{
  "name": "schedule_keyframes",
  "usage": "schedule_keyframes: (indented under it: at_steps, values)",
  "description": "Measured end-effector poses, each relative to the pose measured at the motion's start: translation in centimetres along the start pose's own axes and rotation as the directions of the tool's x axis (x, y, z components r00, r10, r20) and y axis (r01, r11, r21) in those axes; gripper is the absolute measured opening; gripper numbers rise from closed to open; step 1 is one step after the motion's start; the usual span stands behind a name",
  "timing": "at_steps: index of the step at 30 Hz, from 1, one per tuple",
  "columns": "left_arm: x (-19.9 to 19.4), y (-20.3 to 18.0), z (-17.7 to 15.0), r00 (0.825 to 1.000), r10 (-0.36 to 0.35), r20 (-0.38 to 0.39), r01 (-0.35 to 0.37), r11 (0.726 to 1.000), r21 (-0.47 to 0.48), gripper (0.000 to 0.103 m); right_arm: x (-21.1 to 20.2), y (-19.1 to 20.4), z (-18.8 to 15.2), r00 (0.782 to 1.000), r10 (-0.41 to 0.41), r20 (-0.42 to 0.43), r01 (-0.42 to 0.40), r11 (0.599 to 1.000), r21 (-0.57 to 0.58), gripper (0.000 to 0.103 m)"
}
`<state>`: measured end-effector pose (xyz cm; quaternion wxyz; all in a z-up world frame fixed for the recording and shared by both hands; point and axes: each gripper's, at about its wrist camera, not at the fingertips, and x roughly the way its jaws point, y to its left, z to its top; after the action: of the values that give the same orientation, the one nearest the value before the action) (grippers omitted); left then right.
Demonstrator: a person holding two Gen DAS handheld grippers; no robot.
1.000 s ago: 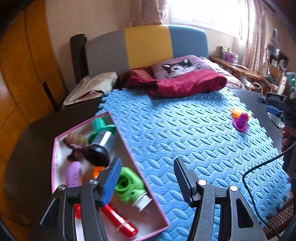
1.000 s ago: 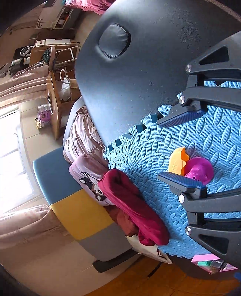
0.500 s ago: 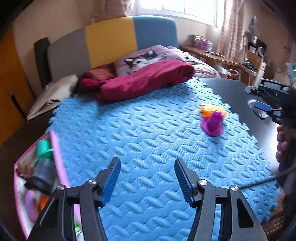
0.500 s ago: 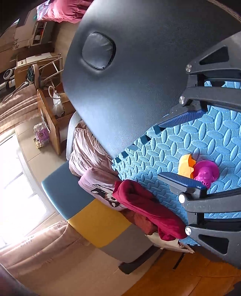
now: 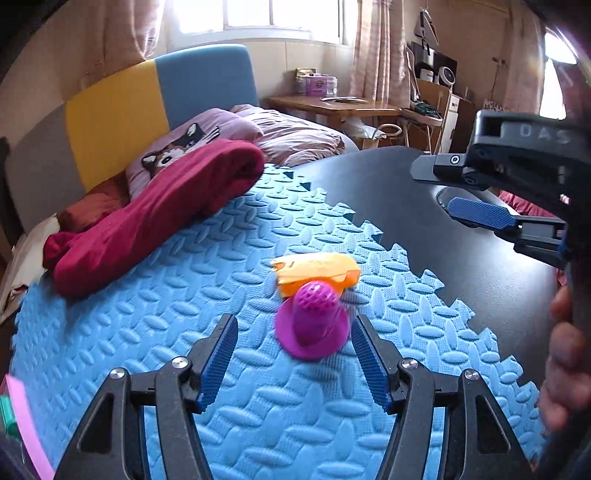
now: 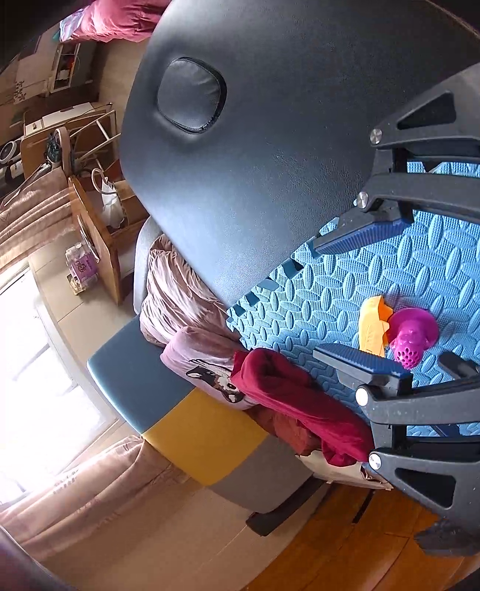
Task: Organize rigid objects
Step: 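Grasp the purple suction-cup toy with the left tool, then grasp the orange-yellow piece with right tool while left tool holds purple toy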
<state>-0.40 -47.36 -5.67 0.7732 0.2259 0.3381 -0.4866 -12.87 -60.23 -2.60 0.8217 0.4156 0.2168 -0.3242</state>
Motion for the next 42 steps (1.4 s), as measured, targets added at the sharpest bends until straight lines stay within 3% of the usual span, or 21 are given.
schedule_keyframes:
  at_steps: [3,4,5,9,20,24,27,30,32,33,38,42]
  values:
    - [1.7,-0.5,0.7,1.0,-0.007,-0.018,0.007,1.0,0.001,0.058,0.1,-0.2,0.1,1.0,-0.001,-0.004,0.001,1.0,0.009,0.052]
    - [2.5,-0.3,0.9,0.999,-0.015,-0.03,0.015,1.0,-0.006,0.05,0.2,-0.2,0.1,1.0,-0.002,-0.007,0.002,1.0,0.009,0.052]
    - [3.2,-0.1,1.0,0.999,-0.024,-0.049,0.023,0.999,-0.022,0.033,0.3,-0.1,0.1,1.0,-0.004,-0.011,0.004,1.0,0.008,0.052]
    - [3.1,1.2,0.1,0.999,-0.03,-0.028,0.027,0.995,-0.098,0.033,0.6,0.1,-0.1,1.0,-0.007,-0.022,0.007,1.0,-0.01,0.052]
    - [-4.0,6.0,-8.3,0.99,0.14,-0.031,-0.144,0.967,-0.212,0.033,2.9,1.4,-1.6,0.989,0.004,-0.145,-0.016,0.996,-0.084,0.052]
    - [-4.9,7.5,-10.9,0.985,0.171,-0.038,-0.175,0.951,-0.257,0.034,3.5,2.1,-2.4,0.984,-0.013,-0.177,-0.01,0.992,-0.129,0.052]
    - [-5.0,8.0,-11.0,0.985,0.168,-0.039,-0.172,0.947,-0.272,0.034,4.4,3.3,-3.2,0.975,-0.035,-0.221,-0.013,0.978,-0.208,0.052]
    - [-5.0,8.0,-11.0,0.985,0.168,-0.037,-0.171,0.947,-0.271,0.034,5.1,5.4,-4.2,0.968,-0.084,-0.237,-0.01,0.93,-0.369,0.055]
    - [-4.8,7.9,-10.9,0.985,0.171,-0.038,-0.175,0.948,-0.267,0.034,5.6,7.1,-4.9,0.964,-0.13,-0.231,-0.008,0.857,-0.515,0.067]
    - [-4.8,7.8,-10.9,0.985,0.171,-0.037,-0.175,0.948,-0.267,0.034,5.9,7.7,-5.0,0.963,-0.146,-0.229,-0.011,0.823,-0.568,0.066]
    - [-4.6,7.9,-10.8,0.984,0.173,-0.035,-0.176,0.948,-0.266,0.034,7.5,9.4,-5.3,0.948,-0.193,-0.253,-0.054,0.685,-0.727,0.066]
    - [-4.7,7.8,-10.8,0.984,0.173,-0.035,-0.176,0.948,-0.266,0.034,9.2,9.6,-5.2,0.936,-0.243,-0.256,-0.056,0.614,-0.787,0.067]
